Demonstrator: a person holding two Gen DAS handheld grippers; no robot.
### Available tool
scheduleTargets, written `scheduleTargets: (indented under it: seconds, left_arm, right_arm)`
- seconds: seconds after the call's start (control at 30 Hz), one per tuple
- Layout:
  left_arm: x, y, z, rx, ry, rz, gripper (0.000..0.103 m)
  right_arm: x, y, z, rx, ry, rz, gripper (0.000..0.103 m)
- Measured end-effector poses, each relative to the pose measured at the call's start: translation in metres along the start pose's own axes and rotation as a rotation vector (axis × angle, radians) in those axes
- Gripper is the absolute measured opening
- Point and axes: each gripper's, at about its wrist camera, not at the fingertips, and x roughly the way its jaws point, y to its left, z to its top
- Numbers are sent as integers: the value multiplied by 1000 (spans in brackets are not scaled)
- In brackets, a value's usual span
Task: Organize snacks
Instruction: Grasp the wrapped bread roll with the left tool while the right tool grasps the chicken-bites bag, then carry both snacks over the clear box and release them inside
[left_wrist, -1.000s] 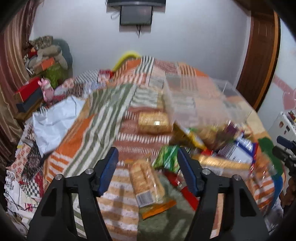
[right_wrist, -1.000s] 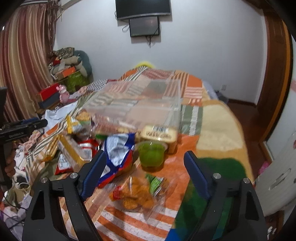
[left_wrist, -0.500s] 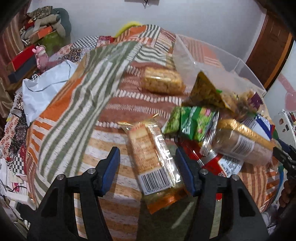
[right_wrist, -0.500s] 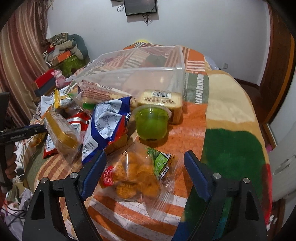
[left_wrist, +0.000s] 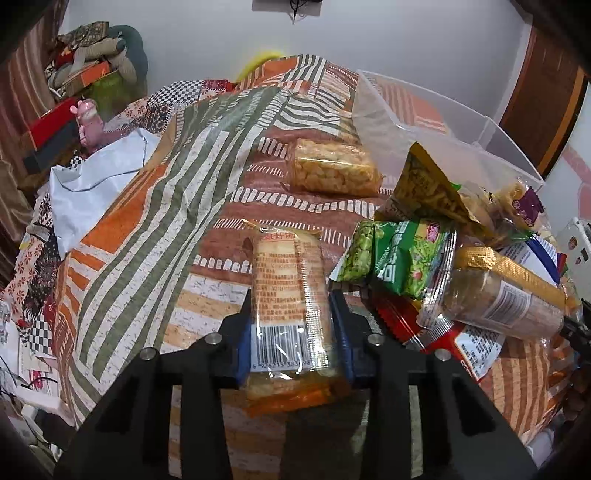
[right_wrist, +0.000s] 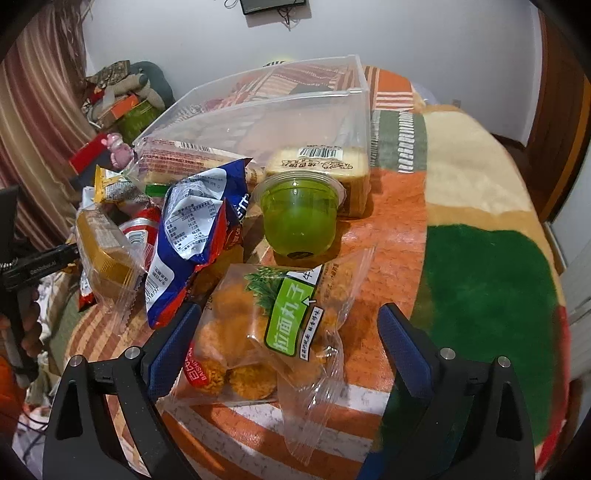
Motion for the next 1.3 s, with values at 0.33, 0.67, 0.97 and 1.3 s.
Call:
scheduleTargets:
  seconds: [0.33, 0.67, 0.97, 1.3]
  left_arm:
    - [-21, -2, 3, 18, -58, 1, 34]
    - [-56, -14, 27, 43, -158, -14, 34]
    - [-78, -39, 65, 85, -243, -65, 34]
    - [-69, -61, 114, 97, -257, -109, 34]
  right_arm:
    - [-19, -8, -3, 26, -50, -22, 56]
    - [-47, -4, 22, 0, -150, -49, 56]
    - [-62, 7, 62, -36, -275, -55, 56]
    - [-60, 16, 103, -46, -366, -35, 56]
